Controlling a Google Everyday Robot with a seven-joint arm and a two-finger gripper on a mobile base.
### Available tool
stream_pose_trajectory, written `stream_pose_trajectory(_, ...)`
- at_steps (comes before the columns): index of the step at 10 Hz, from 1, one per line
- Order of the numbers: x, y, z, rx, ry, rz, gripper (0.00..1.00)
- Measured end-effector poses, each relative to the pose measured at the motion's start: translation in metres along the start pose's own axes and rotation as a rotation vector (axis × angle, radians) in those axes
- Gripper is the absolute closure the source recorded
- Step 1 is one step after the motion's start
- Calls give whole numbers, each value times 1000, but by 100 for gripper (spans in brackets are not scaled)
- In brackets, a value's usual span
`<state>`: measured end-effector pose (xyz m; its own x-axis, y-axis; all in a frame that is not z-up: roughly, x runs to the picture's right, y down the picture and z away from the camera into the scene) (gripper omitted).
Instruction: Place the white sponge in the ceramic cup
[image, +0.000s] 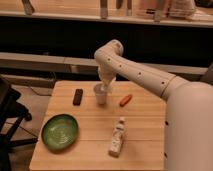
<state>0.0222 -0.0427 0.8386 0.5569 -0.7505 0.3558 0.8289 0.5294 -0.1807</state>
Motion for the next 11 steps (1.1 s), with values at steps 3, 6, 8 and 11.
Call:
stream_pose_trajectory(3, 0, -1, 2, 8, 2, -3, 100)
stream_pose_trajectory(6, 1, -2, 4, 16, 4, -6, 100)
stream_pose_trajectory(8, 1, -2, 5, 22, 5, -10, 100)
stream_pose_trajectory(11, 1, -3, 6, 31, 8, -13, 100)
